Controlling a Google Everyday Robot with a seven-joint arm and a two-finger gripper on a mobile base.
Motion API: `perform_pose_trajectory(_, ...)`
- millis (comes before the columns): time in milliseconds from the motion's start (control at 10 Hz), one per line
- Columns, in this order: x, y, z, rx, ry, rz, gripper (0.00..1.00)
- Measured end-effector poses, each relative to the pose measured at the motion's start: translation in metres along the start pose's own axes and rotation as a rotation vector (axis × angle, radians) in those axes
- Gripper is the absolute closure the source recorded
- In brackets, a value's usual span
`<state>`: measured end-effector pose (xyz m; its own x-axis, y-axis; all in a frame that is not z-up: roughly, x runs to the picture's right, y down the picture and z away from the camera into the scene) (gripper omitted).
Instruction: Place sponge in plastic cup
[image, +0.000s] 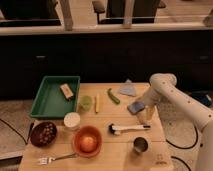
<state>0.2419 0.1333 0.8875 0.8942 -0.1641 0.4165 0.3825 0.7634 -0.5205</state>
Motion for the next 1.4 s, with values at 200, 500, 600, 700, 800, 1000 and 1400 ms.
perform_pose_trajectory(200,-0.003,-0.002,0.002,0.003,-0.01,-0.051,0.2)
perform_pose_trajectory(500,-0.004,-0.007,0.007,0.01,-0.015,-0.092,0.2)
perform_pose_trajectory(600,-0.004,-0.008,0.008,0.012,-0.016,-0.096,0.2)
perform_pose_trajectory(700,-0.002,-0.01,0.011,0.016,-0.012,-0.095,0.2)
perform_pose_trajectory(800,-0.001,-0.011,0.014,0.016,-0.01,-0.09,0.2)
perform_pose_trajectory(1000,0.002,-0.013,0.019,0.012,-0.005,-0.079,0.2)
perform_pose_trajectory(1400,0.005,-0.015,0.023,-0.002,-0.001,-0.072,0.33)
